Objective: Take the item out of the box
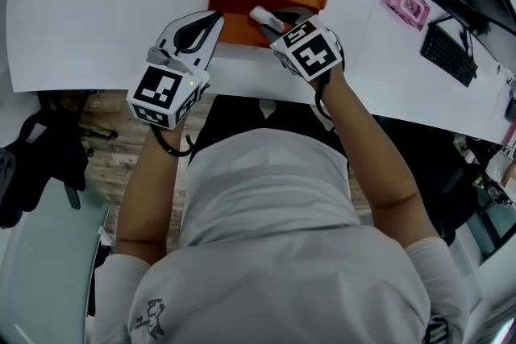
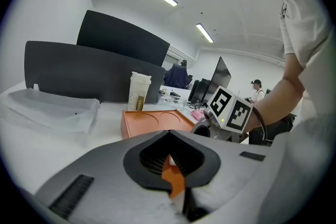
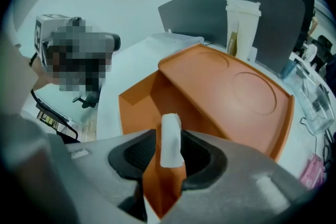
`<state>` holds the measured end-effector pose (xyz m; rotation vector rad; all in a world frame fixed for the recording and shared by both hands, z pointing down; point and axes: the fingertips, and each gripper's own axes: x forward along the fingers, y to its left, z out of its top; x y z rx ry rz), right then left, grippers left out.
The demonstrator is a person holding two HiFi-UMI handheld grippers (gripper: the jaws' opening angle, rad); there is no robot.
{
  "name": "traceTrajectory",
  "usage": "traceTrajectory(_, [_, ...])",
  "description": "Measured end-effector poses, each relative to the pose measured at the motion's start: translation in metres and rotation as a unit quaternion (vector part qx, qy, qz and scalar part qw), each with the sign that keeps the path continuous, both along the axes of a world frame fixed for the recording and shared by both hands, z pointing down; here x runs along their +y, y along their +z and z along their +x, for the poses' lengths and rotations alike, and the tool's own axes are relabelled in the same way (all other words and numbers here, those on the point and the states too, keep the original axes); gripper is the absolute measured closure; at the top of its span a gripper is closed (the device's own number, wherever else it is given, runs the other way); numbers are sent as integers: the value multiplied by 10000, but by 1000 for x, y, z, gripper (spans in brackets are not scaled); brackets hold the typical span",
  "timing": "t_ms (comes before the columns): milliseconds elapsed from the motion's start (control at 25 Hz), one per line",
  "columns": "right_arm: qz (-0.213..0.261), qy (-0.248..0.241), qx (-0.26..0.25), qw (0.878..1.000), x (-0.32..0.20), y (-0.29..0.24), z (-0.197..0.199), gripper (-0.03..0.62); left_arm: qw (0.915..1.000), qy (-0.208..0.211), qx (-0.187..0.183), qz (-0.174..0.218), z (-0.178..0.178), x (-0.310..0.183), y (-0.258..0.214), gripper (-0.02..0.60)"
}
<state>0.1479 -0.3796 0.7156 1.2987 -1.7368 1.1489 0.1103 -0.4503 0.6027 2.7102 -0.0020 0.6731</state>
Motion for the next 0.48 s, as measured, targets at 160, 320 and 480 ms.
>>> traceTrajectory(160, [-255,-145,138,9995,0,15,-1,445,10000,17,-6,-41,3,-3,7,583])
traceTrajectory(320, [-420,-309,375,9979,-1,24,0,445,10000,14,18,-71,4,-4,9,583])
traceTrajectory(480, [-626,-424,579,9955,1,30,0,445,9999,-8,33,-103,2,-3,9,583])
